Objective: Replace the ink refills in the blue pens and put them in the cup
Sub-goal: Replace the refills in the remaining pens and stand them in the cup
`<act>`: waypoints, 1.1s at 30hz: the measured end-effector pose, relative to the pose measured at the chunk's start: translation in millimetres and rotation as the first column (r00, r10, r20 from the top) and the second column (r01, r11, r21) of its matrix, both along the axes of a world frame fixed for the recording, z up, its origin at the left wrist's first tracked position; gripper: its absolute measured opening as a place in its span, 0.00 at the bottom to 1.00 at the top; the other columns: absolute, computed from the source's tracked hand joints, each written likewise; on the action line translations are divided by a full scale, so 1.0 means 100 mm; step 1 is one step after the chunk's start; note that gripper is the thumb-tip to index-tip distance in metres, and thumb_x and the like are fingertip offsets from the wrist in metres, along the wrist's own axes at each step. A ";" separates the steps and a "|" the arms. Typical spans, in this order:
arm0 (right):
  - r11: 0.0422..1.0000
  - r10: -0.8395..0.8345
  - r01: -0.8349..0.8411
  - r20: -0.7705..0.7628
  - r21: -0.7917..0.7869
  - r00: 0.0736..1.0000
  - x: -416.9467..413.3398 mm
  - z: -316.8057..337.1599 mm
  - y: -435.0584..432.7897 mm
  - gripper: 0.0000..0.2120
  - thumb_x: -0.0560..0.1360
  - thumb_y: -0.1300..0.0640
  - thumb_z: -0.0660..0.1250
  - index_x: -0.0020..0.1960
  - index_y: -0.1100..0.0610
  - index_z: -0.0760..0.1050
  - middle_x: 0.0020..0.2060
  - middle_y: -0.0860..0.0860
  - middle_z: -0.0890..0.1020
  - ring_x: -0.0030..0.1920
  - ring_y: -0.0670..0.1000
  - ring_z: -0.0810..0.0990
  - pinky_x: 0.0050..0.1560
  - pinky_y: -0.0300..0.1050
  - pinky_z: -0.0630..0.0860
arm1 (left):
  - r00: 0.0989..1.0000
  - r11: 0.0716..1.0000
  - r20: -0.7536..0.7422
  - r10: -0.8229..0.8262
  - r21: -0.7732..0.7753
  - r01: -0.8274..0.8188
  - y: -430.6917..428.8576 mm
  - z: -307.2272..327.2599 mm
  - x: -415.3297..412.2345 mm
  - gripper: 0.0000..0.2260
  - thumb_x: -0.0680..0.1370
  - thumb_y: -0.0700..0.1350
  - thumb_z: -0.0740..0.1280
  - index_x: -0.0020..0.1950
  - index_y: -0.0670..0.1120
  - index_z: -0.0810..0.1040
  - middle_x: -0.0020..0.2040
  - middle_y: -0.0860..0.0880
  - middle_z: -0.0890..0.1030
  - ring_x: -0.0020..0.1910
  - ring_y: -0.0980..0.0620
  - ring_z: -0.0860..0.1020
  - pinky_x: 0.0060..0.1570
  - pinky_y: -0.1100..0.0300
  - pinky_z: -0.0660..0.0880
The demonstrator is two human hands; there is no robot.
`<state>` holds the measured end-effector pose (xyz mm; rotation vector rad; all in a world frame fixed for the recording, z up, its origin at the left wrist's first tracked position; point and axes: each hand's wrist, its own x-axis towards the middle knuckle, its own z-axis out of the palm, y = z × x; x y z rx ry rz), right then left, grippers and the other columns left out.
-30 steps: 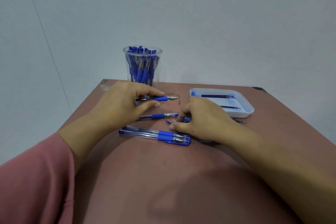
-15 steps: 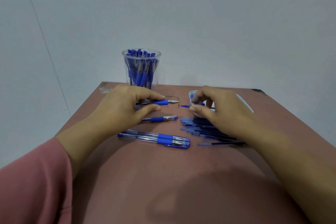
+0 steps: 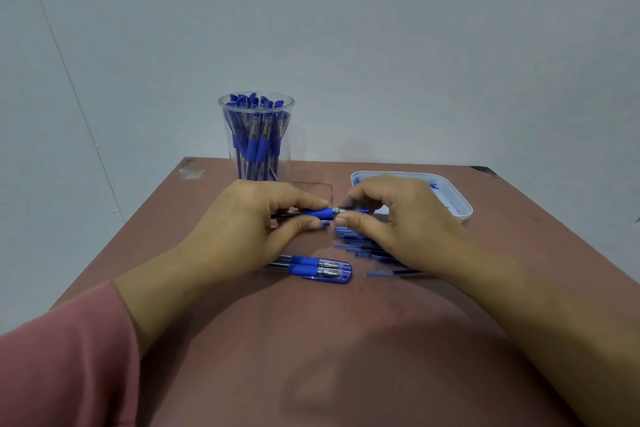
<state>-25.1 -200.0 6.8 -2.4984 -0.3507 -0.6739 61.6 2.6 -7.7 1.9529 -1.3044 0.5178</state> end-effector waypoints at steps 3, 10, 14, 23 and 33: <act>1.000 -0.013 0.013 0.029 -0.006 1.000 -0.01 -0.06 0.00 0.04 0.72 0.52 0.73 0.46 0.50 0.81 0.39 0.46 0.81 0.43 0.46 0.77 0.44 0.36 0.72 | 0.999 1.000 0.038 0.006 0.003 -0.006 -0.01 -0.01 -0.02 0.11 0.74 0.53 0.69 0.54 0.52 0.84 0.45 0.62 0.83 0.43 0.66 0.79 0.41 0.66 0.76; 0.999 0.024 -0.020 -0.110 0.031 0.994 0.02 -0.03 -0.03 0.03 0.74 0.52 0.71 0.47 0.47 0.78 0.40 0.44 0.81 0.43 0.44 0.78 0.43 0.33 0.73 | 0.997 0.993 0.012 0.080 0.086 -0.080 -0.01 0.00 -0.08 0.13 0.75 0.54 0.69 0.58 0.54 0.82 0.48 0.60 0.83 0.46 0.63 0.79 0.46 0.63 0.77; 0.992 -0.012 0.037 -0.206 0.121 0.979 -0.02 0.00 -0.17 0.04 0.74 0.52 0.70 0.45 0.45 0.76 0.40 0.44 0.81 0.39 0.43 0.78 0.43 0.36 0.74 | 0.960 0.924 0.052 0.275 0.260 -0.279 0.06 -0.06 -0.19 0.28 0.74 0.66 0.59 0.71 0.56 0.69 0.63 0.57 0.77 0.61 0.57 0.74 0.58 0.62 0.70; 0.823 0.092 0.013 -0.157 0.567 0.983 -0.04 0.13 -0.33 0.06 0.74 0.60 0.71 0.45 0.50 0.79 0.38 0.43 0.82 0.43 0.44 0.80 0.53 0.43 0.78 | 0.906 0.696 -0.025 0.423 0.649 -0.308 0.23 -0.21 -0.55 0.48 0.64 0.77 0.36 0.79 0.53 0.41 0.79 0.54 0.41 0.77 0.56 0.39 0.74 0.55 0.41; 0.707 -0.128 -0.086 0.247 0.702 0.961 0.19 0.65 -0.20 0.10 0.77 0.61 0.68 0.53 0.50 0.70 0.35 0.47 0.79 0.38 0.47 0.78 0.50 0.48 0.78 | 0.905 0.663 -0.002 0.426 0.681 -0.311 0.23 -0.26 -0.54 0.48 0.64 0.76 0.34 0.79 0.53 0.42 0.79 0.53 0.39 0.77 0.54 0.37 0.74 0.54 0.38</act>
